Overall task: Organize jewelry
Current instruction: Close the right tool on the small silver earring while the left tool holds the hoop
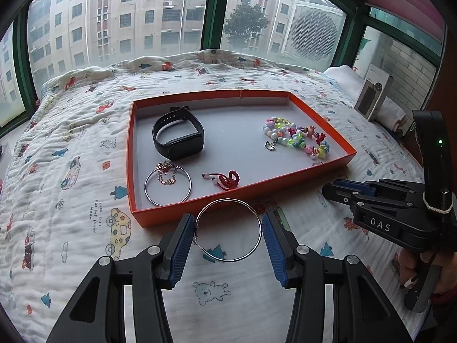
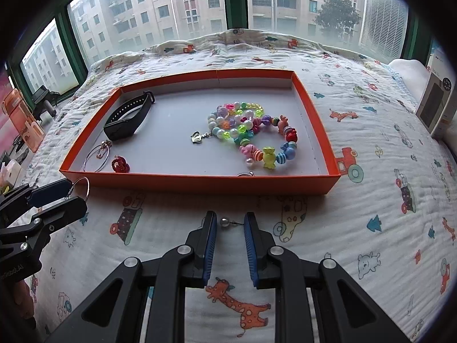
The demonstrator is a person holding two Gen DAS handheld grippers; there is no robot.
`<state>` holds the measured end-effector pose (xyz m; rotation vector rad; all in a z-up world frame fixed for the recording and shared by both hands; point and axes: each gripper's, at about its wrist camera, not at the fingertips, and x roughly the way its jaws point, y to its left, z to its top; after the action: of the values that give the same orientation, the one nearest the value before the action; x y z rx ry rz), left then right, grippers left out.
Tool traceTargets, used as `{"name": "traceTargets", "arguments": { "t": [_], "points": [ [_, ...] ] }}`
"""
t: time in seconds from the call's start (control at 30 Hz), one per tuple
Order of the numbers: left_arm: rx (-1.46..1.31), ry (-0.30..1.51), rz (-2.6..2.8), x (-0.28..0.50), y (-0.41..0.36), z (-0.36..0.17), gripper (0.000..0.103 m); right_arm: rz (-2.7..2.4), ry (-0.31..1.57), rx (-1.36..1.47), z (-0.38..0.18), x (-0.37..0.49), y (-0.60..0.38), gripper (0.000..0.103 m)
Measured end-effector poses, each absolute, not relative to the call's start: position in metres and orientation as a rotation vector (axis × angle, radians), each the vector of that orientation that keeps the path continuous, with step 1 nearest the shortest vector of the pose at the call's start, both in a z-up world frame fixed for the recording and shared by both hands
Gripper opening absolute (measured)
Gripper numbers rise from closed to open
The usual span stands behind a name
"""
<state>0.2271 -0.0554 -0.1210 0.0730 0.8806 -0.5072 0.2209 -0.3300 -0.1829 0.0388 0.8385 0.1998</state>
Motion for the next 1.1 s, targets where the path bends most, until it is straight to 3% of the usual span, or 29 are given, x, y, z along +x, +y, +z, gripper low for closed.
{"name": "traceTargets", "arguments": {
  "t": [1.1],
  "points": [
    [0.072,0.858,-0.49,0.223,-0.055,-0.106,0.052,0.212,0.8,-0.023,-0.172,0.211,-0.328,0.02]
  ]
}}
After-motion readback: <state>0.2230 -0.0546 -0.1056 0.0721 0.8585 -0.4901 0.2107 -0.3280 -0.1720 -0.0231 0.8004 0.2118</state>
